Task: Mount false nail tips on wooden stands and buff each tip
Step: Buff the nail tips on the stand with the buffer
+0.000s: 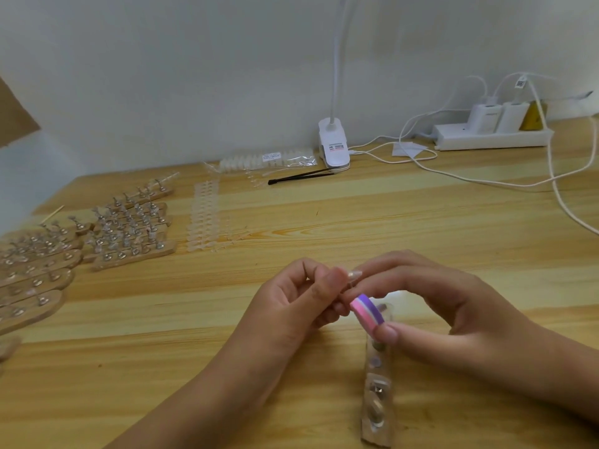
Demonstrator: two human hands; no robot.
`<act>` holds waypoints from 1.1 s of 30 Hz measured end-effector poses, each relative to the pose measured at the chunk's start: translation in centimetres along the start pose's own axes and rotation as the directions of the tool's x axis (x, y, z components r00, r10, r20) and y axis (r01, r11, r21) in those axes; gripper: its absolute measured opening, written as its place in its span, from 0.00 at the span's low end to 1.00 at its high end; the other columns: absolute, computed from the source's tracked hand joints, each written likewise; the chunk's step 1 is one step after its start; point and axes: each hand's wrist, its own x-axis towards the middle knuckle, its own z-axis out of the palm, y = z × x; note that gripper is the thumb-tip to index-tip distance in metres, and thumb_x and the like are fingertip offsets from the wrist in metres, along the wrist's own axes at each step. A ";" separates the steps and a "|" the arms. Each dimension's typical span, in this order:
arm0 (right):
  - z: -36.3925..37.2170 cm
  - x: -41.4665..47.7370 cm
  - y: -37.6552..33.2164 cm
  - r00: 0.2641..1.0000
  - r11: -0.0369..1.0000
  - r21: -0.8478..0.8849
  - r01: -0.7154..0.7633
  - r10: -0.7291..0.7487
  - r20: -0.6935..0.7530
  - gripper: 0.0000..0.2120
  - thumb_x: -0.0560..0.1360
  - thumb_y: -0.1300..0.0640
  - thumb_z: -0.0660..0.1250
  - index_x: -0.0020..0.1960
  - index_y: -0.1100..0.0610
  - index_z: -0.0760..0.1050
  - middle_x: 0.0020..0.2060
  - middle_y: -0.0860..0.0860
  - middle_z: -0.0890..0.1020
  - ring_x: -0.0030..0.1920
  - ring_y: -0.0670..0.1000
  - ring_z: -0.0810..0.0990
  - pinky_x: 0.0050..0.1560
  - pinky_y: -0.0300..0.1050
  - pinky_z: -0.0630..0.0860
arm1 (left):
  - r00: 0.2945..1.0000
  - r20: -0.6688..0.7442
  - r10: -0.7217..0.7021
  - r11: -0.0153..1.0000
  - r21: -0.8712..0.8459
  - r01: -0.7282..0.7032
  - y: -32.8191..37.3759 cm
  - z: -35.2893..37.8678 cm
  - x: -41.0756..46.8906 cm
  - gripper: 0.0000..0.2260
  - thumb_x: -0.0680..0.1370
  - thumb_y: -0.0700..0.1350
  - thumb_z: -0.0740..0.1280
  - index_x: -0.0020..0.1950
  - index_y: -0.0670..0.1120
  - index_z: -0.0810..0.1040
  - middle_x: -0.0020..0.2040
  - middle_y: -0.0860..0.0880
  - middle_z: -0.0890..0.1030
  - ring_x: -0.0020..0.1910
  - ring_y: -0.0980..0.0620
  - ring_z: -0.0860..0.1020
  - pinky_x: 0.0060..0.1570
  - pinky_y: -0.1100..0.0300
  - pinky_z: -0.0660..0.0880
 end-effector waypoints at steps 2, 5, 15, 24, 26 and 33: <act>0.1 0.1 0.1 0.995 0.982 -0.167 0.086 -0.094 -0.045 0.13 0.74 0.51 0.69 0.58 0.50 0.80 0.57 0.41 0.81 0.62 0.48 0.77 0.61 0.44 0.73 | 0.999 -0.030 0.025 0.997 0.078 -0.023 0.0 0.0 0.0 0.23 0.59 0.73 0.73 0.39 0.55 0.82 0.41 0.51 0.83 0.44 0.55 0.79 0.50 0.60 0.77; 0.1 0.2 0.2 0.968 0.906 -0.386 0.175 -0.230 -0.099 0.13 0.74 0.53 0.69 0.57 0.54 0.80 0.56 0.43 0.81 0.62 0.48 0.75 0.63 0.41 0.69 | 0.994 -0.053 0.092 0.953 0.295 -0.073 0.4 -0.5 0.0 0.30 0.59 0.80 0.62 0.46 0.60 0.85 0.51 0.58 0.83 0.49 0.61 0.78 0.55 0.54 0.73; 0.2 0.1 0.5 0.898 0.657 -0.681 0.323 -0.440 0.001 0.10 0.78 0.53 0.66 0.56 0.53 0.83 0.56 0.45 0.82 0.61 0.49 0.76 0.58 0.50 0.73 | 0.995 0.088 0.039 0.962 0.268 -0.062 0.7 -0.4 -0.3 0.18 0.67 0.61 0.71 0.47 0.50 0.86 0.53 0.55 0.80 0.56 0.59 0.78 0.56 0.62 0.71; 0.0 0.1 0.8 0.879 0.600 -0.720 0.349 -0.477 0.028 0.10 0.80 0.53 0.65 0.60 0.50 0.80 0.58 0.44 0.81 0.61 0.48 0.76 0.62 0.49 0.71 | 0.995 0.101 0.003 0.988 0.150 -0.018 0.7 -0.3 -0.2 0.21 0.68 0.57 0.74 0.53 0.45 0.84 0.57 0.43 0.81 0.59 0.46 0.78 0.65 0.51 0.70; -0.1 0.1 0.7 0.872 0.597 -0.717 0.359 -0.488 0.030 0.11 0.79 0.53 0.66 0.59 0.49 0.80 0.60 0.44 0.80 0.62 0.48 0.75 0.61 0.49 0.71 | 0.994 0.108 -0.006 0.992 0.122 -0.007 0.7 -0.5 -0.1 0.23 0.66 0.59 0.76 0.53 0.46 0.84 0.53 0.46 0.82 0.55 0.50 0.80 0.62 0.53 0.72; 0.2 0.1 -0.4 0.971 0.979 0.198 0.042 0.006 -0.238 0.10 0.73 0.53 0.69 0.54 0.51 0.80 0.47 0.49 0.80 0.46 0.52 0.80 0.47 0.45 0.77 | 0.997 0.013 0.080 0.994 0.068 -0.080 0.5 -0.3 0.0 0.17 0.63 0.53 0.78 0.50 0.53 0.85 0.47 0.52 0.85 0.48 0.59 0.82 0.46 0.70 0.75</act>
